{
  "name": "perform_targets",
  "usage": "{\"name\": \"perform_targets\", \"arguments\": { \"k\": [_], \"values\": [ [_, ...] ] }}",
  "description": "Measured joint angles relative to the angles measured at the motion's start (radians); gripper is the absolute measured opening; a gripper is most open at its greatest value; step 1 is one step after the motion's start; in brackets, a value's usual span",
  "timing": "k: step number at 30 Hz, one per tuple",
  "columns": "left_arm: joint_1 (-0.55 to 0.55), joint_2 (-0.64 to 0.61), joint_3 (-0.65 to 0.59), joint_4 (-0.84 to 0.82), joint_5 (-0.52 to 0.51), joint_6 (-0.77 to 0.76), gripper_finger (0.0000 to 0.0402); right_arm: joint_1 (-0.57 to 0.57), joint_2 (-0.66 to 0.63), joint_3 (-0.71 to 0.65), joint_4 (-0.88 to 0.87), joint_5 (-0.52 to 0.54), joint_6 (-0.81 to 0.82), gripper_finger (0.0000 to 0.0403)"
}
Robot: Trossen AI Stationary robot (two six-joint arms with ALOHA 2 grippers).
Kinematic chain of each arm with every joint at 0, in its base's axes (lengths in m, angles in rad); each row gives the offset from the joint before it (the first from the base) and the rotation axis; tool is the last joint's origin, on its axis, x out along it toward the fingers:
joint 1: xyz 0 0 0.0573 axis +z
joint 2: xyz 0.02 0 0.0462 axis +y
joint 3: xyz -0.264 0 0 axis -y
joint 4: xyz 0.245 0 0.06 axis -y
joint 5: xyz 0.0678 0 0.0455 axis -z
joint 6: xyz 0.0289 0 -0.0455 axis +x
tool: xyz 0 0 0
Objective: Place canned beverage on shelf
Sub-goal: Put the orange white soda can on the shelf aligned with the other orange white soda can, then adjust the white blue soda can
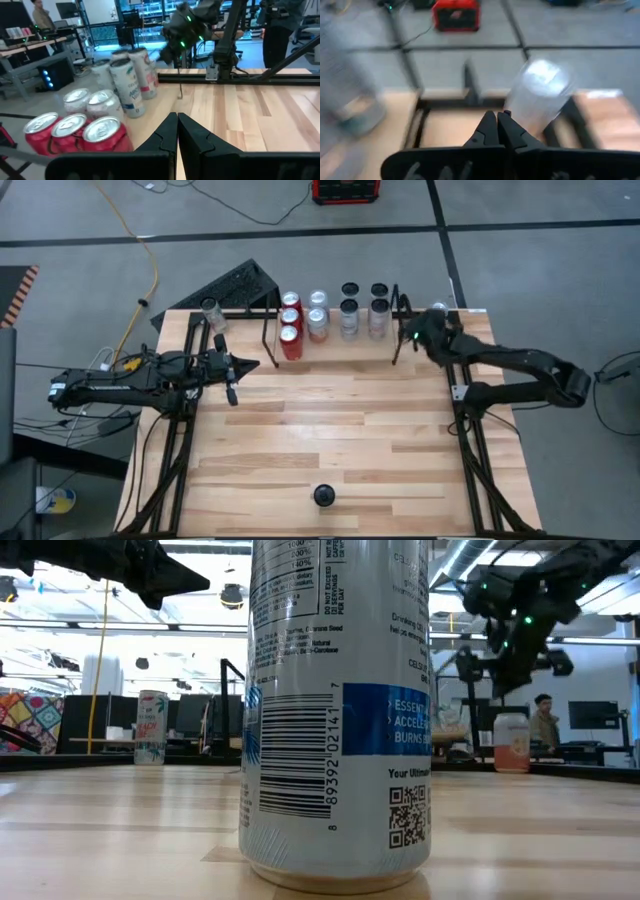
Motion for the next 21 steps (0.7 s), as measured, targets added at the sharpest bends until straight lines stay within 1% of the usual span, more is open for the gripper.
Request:
{"name": "perform_targets", "arguments": {
  "k": [2, 4, 8, 10, 12, 13, 21],
  "values": [
    [0.000, 0.000, 0.000, 0.000, 0.000, 0.000, 0.0000, -0.052, -0.002, 0.045, -0.008, 0.019, -0.012, 0.0000],
    [0.000, 0.000, 0.000, 0.000, 0.001, 0.000, 0.0000, -0.095, 0.011, 0.074, -0.064, 0.016, -0.058, 0.0000],
    [0.000, 0.000, 0.000, -0.001, 0.016, -0.004, 0.0000, -0.146, 0.055, 0.107, -0.168, -0.098, -0.101, 0.0000],
    [0.000, 0.000, 0.000, -0.005, 0.020, -0.008, 0.0000, -0.153, 0.074, 0.112, -0.193, -0.117, -0.080, 0.0000],
    [0.000, 0.000, 0.000, -0.006, 0.020, -0.008, 0.0000, -0.153, 0.097, 0.108, -0.237, -0.108, -0.044, 0.0000],
    [0.000, 0.000, 0.000, -0.006, 0.019, -0.008, 0.0000, -0.148, 0.104, 0.107, -0.240, -0.093, -0.032, 0.0000],
    [0.000, 0.000, 0.000, -0.006, 0.020, -0.009, 0.0000, -0.145, 0.098, 0.108, -0.240, -0.090, -0.029, 0.0000]
  ]
}}
